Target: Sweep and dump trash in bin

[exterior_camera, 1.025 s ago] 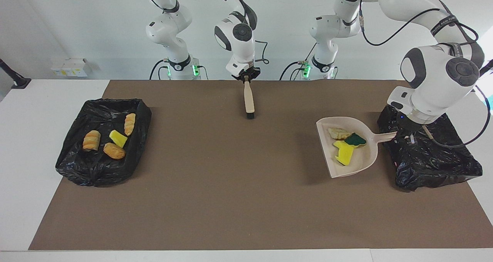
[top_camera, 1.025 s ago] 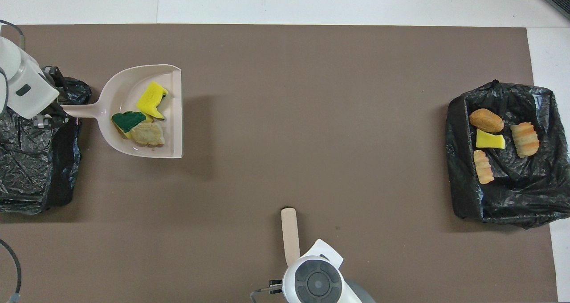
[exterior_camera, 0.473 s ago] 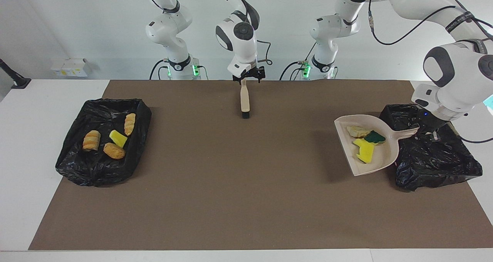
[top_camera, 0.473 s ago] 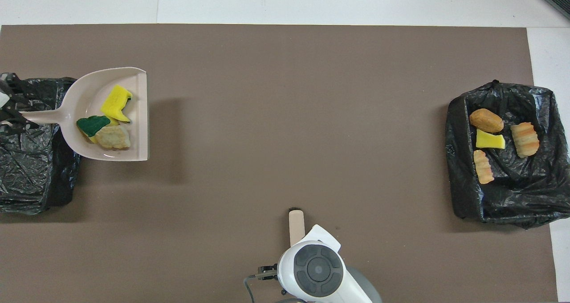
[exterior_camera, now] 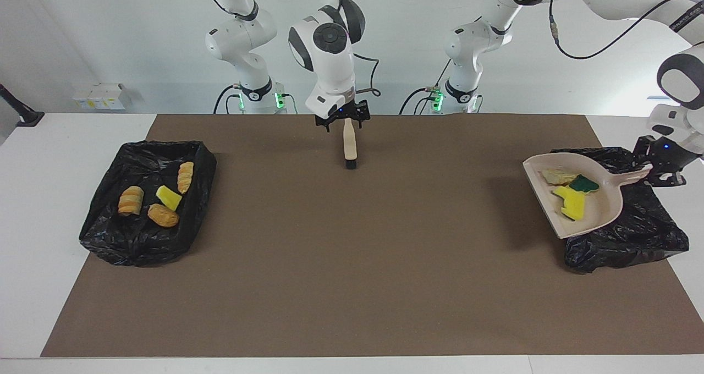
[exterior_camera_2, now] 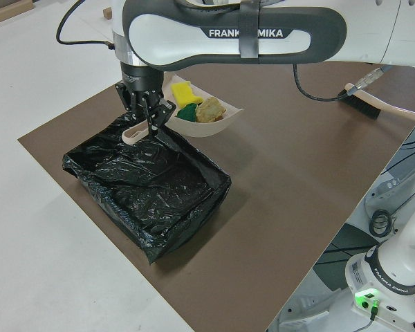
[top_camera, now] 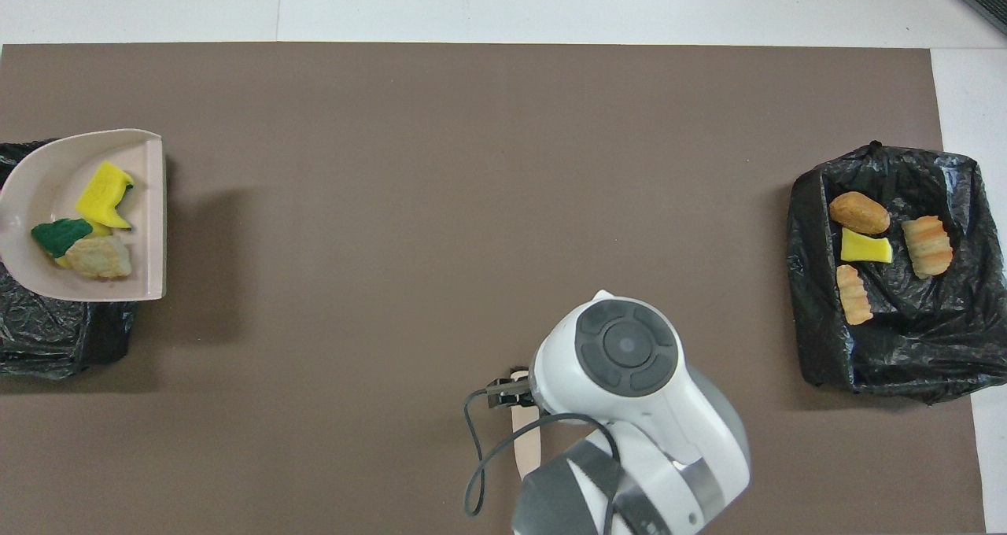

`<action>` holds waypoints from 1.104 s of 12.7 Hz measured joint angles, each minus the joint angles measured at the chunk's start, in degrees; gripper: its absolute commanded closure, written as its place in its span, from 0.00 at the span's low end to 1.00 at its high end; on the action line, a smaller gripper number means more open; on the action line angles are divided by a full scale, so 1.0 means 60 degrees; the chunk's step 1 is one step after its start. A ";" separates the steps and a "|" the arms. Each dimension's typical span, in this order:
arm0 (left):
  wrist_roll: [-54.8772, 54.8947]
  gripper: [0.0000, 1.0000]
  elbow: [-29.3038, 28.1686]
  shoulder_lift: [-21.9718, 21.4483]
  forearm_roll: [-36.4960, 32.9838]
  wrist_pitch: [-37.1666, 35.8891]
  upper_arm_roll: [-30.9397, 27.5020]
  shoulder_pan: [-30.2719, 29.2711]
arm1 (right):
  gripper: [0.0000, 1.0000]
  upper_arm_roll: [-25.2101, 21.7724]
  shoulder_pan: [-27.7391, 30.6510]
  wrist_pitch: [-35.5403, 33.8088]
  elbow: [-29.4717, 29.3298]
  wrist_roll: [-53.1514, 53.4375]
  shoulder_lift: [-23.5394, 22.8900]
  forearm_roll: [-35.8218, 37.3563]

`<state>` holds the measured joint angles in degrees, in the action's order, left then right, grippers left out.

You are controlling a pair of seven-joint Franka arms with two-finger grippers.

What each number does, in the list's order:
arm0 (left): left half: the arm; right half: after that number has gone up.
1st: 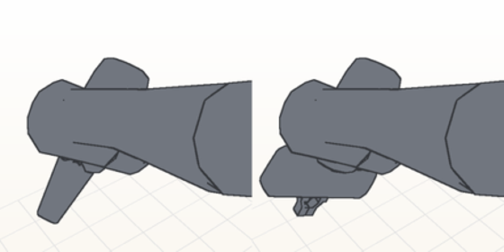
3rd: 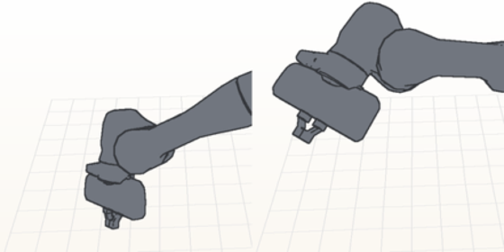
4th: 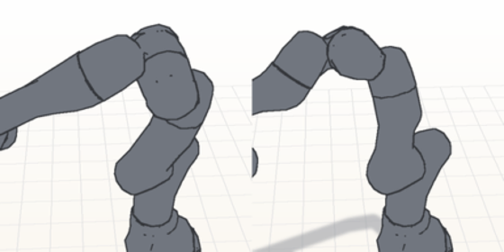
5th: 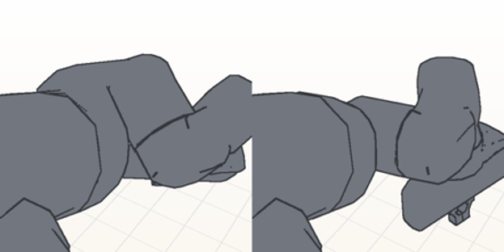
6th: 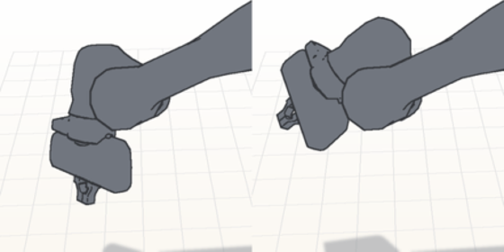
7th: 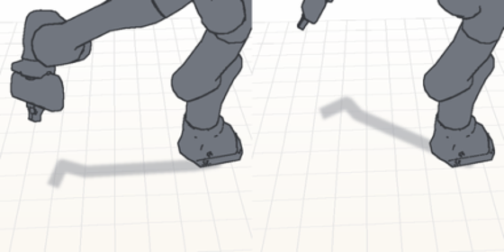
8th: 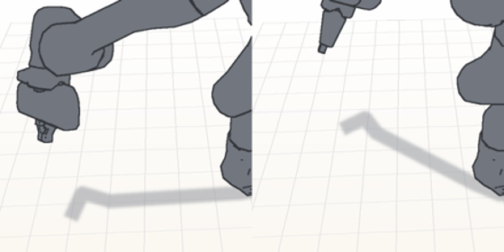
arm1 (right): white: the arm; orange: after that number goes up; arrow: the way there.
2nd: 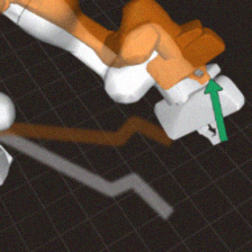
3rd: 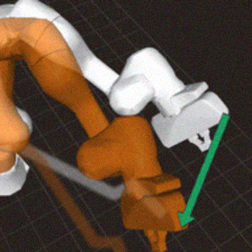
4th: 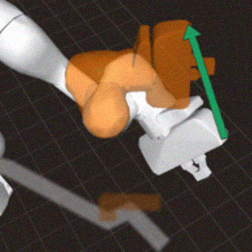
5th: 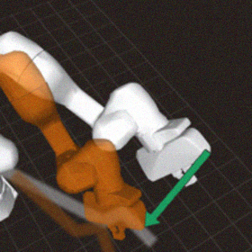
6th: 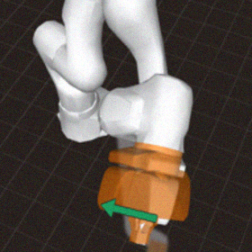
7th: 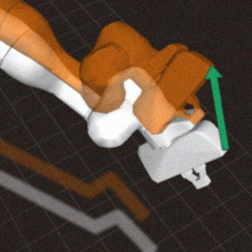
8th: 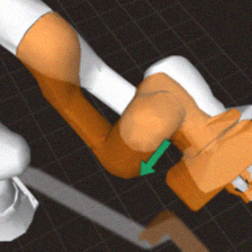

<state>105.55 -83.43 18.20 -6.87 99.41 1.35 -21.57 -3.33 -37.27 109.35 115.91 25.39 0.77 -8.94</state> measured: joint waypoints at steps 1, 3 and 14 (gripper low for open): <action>0.0402 1.00 0.0185 0.0086 -0.0097 0.0019 -0.0005 -0.0296 | 0.00 -0.0011 0.0402 -0.0129 -0.0290 -0.0392 -0.0090 0.0253; 0.0987 1.00 0.0481 0.0242 -0.0466 0.0265 -0.0009 -0.0705 | 0.00 -0.0031 0.1180 -0.0712 -0.0970 -0.1155 -0.0264 0.0554; 0.0987 1.00 0.0579 0.0394 -0.5264 0.2261 0.0077 -0.0653 | 0.00 -0.0120 0.4197 -0.3375 -0.3806 -0.3303 -0.0540 0.0654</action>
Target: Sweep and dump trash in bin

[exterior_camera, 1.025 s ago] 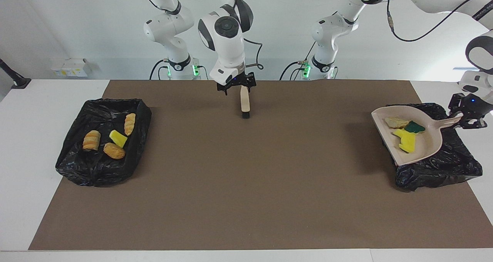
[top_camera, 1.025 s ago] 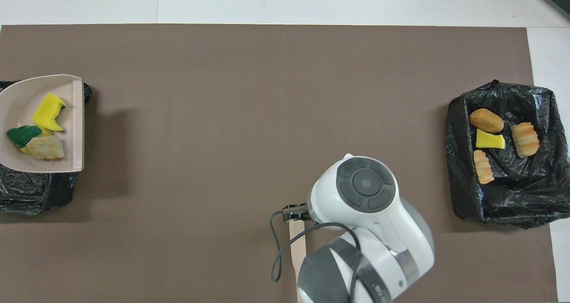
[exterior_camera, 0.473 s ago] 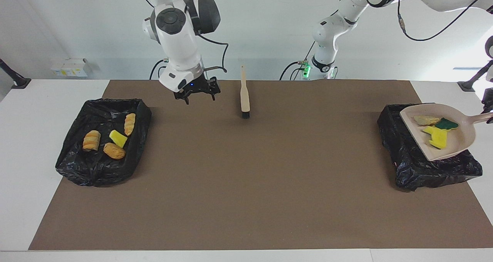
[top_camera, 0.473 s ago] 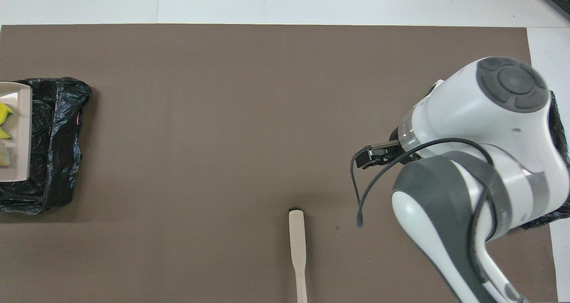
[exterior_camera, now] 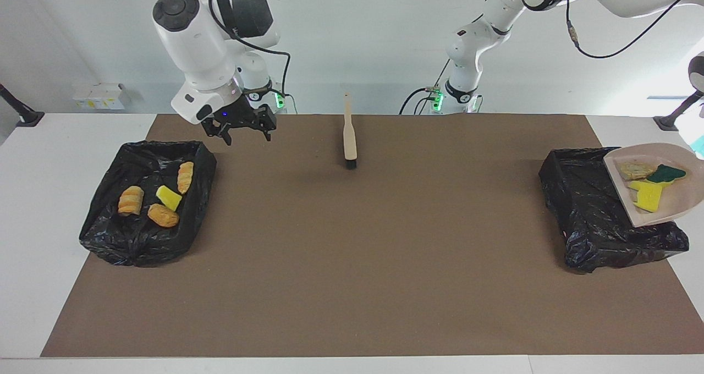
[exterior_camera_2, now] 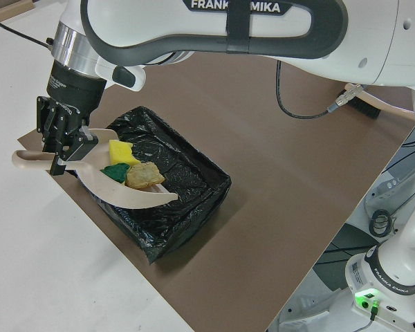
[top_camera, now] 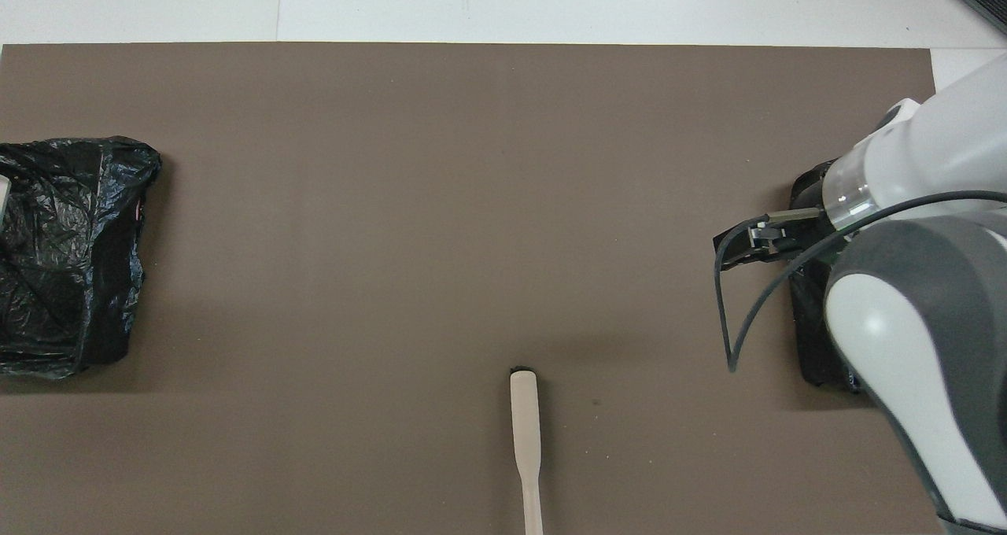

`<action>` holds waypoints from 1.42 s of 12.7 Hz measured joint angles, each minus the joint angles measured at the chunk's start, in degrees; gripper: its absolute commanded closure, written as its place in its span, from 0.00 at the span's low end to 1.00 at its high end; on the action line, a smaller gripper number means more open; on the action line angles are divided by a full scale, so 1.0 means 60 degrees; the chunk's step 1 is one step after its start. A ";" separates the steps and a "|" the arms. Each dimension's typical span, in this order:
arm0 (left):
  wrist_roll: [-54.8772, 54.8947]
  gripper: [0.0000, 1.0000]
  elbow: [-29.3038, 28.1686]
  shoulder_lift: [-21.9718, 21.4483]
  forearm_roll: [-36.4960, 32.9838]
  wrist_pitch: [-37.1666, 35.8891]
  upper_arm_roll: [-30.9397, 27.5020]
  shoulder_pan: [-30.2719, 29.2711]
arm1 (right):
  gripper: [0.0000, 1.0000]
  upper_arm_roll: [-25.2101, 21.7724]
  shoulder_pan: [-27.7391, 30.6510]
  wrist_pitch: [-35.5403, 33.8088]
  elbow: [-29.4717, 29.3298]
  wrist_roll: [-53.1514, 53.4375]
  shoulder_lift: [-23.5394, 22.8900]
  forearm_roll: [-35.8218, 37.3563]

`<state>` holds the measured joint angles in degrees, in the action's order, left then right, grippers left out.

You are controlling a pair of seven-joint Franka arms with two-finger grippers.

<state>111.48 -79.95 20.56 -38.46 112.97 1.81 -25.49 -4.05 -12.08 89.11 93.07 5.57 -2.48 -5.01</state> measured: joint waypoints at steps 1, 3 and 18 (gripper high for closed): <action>-0.0168 1.00 -0.0024 -0.0010 -0.0501 0.0000 0.0002 0.0175 | 0.00 -0.0008 0.0190 -0.0333 -0.0223 -0.0116 0.0000 0.0054; -0.0890 1.00 -0.0181 -0.0074 -0.1644 0.0000 0.0010 0.0458 | 0.00 -0.0015 0.0343 -0.0969 -0.0663 -0.0193 0.0002 0.0370; -0.2624 1.00 -0.1135 -0.1814 -0.4930 -0.0962 0.0064 0.2484 | 0.00 -0.0009 0.1187 -0.1447 -0.0655 -0.0198 0.0920 0.0577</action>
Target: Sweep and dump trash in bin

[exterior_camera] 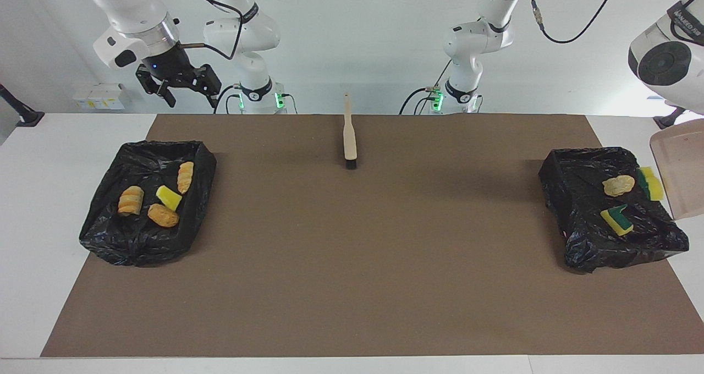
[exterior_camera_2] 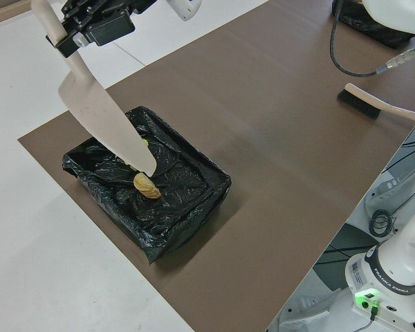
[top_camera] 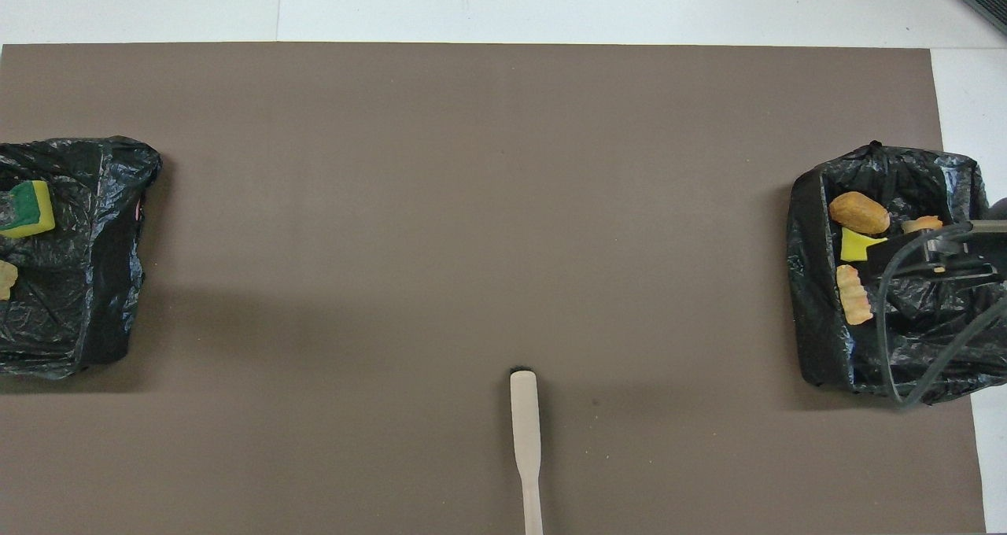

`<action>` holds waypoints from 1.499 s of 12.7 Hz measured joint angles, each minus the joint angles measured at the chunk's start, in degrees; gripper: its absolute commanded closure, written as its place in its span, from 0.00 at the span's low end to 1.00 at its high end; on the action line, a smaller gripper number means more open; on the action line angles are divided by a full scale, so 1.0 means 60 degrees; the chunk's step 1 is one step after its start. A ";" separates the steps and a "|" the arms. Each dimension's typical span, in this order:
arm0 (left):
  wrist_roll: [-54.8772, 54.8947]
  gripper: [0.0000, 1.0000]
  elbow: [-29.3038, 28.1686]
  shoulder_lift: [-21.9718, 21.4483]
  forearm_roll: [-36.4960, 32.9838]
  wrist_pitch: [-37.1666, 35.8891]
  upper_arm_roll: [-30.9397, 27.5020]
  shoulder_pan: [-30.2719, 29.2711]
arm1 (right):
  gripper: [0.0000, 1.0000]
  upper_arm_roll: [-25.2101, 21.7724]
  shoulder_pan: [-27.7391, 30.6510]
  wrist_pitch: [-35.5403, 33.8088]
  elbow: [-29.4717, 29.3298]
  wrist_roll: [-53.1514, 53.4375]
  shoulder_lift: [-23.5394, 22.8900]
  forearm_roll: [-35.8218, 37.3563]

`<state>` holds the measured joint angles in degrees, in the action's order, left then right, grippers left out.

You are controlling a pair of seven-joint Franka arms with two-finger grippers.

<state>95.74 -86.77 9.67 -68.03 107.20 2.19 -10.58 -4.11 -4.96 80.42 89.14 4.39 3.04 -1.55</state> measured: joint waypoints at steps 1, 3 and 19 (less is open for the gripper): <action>-0.0088 1.00 -0.0011 -0.0102 0.0657 -0.0259 0.0009 0.0136 | 0.00 0.0000 0.0000 0.0001 0.0000 0.0000 0.0000 0.0000; -0.0386 1.00 -0.0065 -0.0169 0.2036 -0.0502 0.0024 0.0308 | 0.00 -0.0003 0.0003 0.0004 0.0001 0.0000 0.0000 0.0000; -0.8225 1.00 -0.2053 -0.1222 0.8507 -0.2547 0.0113 0.2601 | 0.00 -0.0035 0.0561 0.1853 0.0161 -0.0277 -0.1089 0.0420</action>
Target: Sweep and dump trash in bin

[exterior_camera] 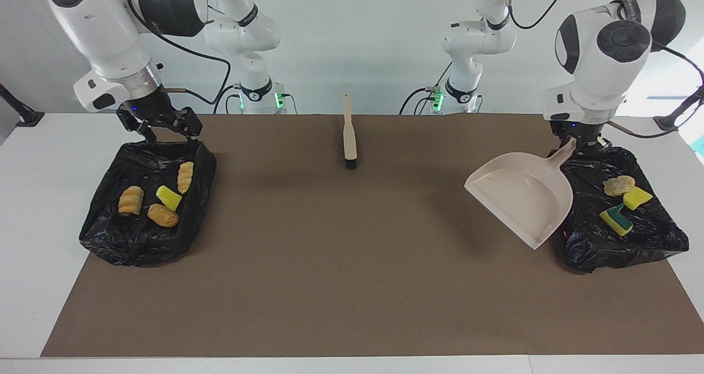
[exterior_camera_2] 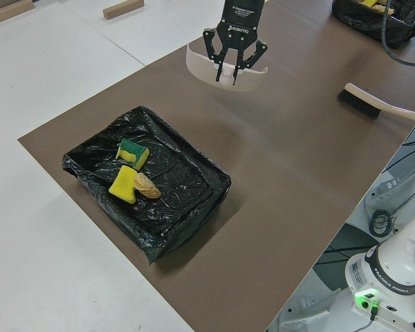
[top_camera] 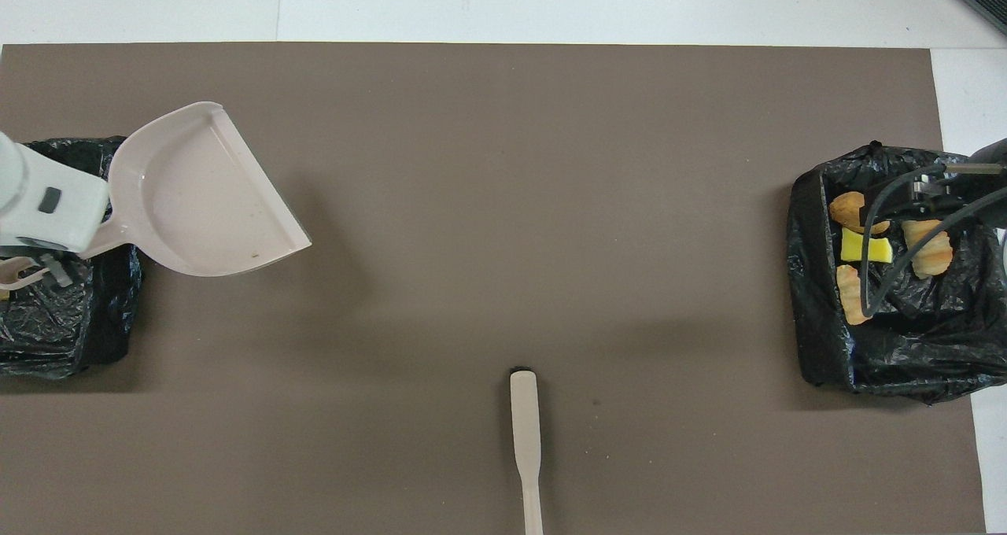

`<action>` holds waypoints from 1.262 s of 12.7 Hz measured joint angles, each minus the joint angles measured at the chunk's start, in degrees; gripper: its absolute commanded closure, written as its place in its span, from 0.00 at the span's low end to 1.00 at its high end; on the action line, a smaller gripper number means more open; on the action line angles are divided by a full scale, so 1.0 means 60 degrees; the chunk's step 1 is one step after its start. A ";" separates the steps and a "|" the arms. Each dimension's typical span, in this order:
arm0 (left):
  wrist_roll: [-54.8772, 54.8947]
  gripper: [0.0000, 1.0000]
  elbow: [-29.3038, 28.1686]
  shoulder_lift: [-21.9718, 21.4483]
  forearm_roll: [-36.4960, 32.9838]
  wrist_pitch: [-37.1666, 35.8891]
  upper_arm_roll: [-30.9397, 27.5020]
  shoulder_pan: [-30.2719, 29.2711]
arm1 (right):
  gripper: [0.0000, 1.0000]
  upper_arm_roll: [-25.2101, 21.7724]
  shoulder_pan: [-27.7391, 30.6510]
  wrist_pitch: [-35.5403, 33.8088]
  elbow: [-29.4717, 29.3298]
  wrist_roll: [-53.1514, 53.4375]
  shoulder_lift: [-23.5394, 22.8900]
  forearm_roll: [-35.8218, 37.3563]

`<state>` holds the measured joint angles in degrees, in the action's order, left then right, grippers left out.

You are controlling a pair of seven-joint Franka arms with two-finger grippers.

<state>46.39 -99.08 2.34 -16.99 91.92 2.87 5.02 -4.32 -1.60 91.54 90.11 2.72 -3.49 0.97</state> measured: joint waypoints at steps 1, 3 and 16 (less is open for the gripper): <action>-0.0719 1.00 -0.0146 -0.0001 0.0197 0.0001 0.0009 0.0346 | 0.00 0.0003 0.0000 0.0000 0.0004 0.0000 0.0001 -0.0001; -0.2056 1.00 -0.0441 -0.0002 0.0810 0.0070 0.0021 0.0939 | 0.00 0.0029 -0.0026 0.0000 0.0004 0.0000 0.0002 -0.0007; -1.0394 1.00 -0.1523 0.1586 0.3105 0.4323 0.0047 0.5007 | 0.00 0.0082 -0.0049 0.0000 0.0004 0.0000 0.0002 -0.0009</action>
<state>-15.98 -108.22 11.86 1.64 117.86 3.15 35.06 -3.82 -1.89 91.54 90.13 2.72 -3.48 0.92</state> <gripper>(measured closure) 0.687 0.000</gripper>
